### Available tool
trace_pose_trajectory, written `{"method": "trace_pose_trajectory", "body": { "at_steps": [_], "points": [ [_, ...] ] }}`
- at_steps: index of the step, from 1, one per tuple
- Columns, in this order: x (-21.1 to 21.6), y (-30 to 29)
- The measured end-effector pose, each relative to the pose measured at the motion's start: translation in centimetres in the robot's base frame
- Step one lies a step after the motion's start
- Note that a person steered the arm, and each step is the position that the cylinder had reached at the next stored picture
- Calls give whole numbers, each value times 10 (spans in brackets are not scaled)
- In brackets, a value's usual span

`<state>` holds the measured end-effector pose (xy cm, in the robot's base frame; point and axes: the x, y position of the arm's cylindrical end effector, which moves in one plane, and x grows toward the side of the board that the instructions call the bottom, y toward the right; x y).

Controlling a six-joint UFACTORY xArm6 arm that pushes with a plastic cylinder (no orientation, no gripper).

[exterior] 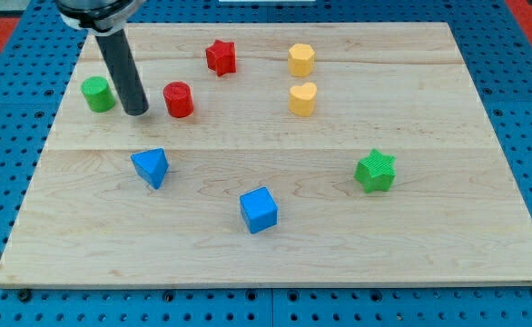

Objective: Move the green circle to the center left

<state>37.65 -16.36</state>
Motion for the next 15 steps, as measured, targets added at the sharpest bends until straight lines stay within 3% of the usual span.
{"method": "trace_pose_trajectory", "body": {
  "at_steps": [2,4,6,7,8,9,10,12,13,15],
  "points": [
    [18,48],
    [18,-20],
    [-46,-56],
    [-40,-90],
    [-66,-69],
    [-69,-140],
    [-62,-140],
    [14,-100],
    [27,-140],
    [91,-86]
  ]
}}
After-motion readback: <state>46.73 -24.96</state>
